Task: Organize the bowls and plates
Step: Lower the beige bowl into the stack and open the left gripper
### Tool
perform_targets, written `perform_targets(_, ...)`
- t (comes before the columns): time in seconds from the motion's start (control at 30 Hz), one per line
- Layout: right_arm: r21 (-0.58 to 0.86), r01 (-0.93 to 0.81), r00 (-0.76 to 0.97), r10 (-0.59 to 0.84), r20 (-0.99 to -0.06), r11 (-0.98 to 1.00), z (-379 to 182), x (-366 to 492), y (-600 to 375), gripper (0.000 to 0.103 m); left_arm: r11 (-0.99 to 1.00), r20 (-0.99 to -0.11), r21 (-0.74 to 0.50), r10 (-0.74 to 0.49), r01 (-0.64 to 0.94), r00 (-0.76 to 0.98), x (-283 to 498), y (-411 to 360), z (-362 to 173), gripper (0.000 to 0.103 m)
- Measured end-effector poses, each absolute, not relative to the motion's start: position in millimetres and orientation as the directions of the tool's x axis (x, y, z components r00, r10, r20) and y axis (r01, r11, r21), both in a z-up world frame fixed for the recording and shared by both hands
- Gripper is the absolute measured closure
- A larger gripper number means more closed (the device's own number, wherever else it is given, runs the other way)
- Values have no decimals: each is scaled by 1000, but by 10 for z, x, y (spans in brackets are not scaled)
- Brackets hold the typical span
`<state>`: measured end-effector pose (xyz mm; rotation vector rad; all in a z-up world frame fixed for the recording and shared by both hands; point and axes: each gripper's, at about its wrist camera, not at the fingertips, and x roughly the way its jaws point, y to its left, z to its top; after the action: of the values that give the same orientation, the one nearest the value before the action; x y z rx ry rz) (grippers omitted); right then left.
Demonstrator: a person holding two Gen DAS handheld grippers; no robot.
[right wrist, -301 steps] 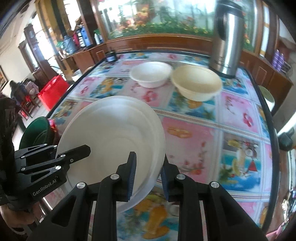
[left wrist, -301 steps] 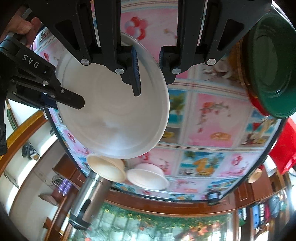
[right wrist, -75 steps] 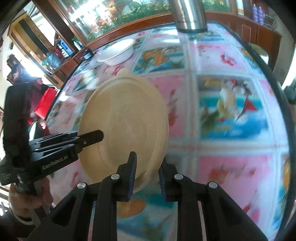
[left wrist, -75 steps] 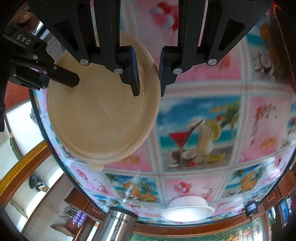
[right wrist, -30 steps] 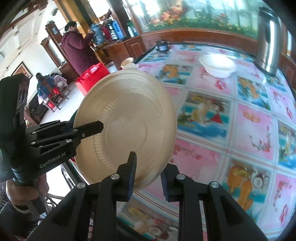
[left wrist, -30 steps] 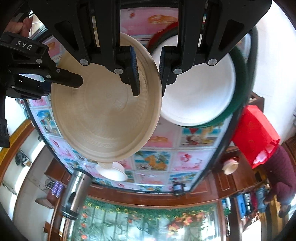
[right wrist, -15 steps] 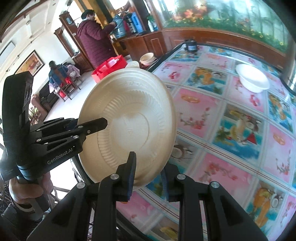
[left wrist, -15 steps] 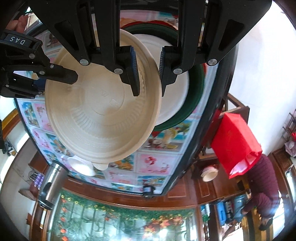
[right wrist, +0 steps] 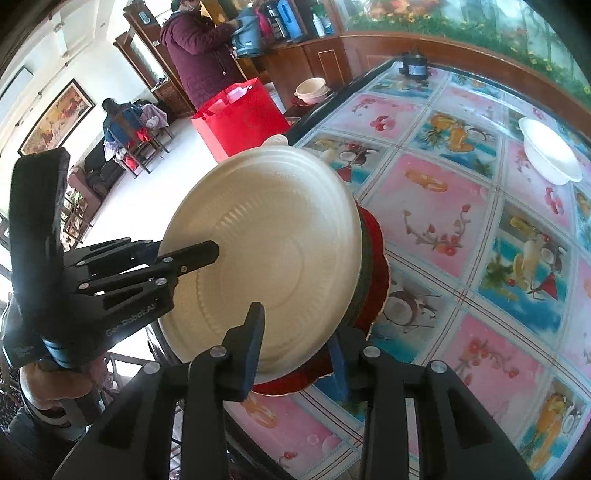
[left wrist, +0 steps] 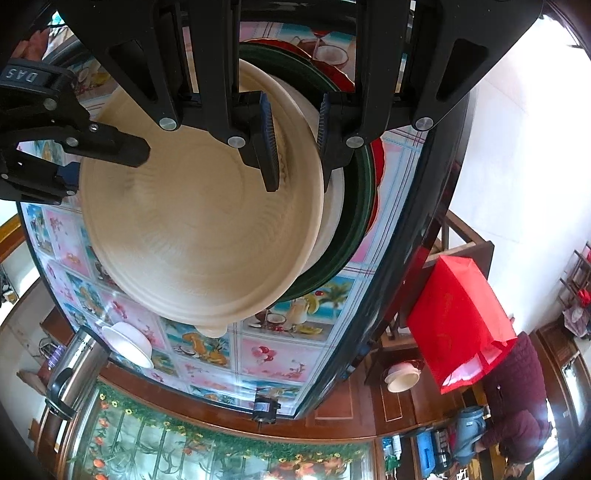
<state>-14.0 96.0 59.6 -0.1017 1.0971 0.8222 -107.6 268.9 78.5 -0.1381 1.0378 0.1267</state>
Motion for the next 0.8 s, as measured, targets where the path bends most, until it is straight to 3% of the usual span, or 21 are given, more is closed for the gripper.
perform_targets(0.67, 359, -582, 241, 576, -781, 730, 701, -112, 542, 49, 972, -808, 12, 148, -236, 570, -1099, 2668, 904, 81)
perform_targets(0.77, 368, -558, 253, 575, -778, 744, 690, -67, 421, 47, 968, -781, 33, 180, -249, 598, -1106, 2624, 993, 62)
perform_targets(0.8, 371, -551, 256, 574, -778, 748, 686, -48, 385, 46, 967, -773, 40, 189, -251, 605, -1105, 2616, 1015, 51)
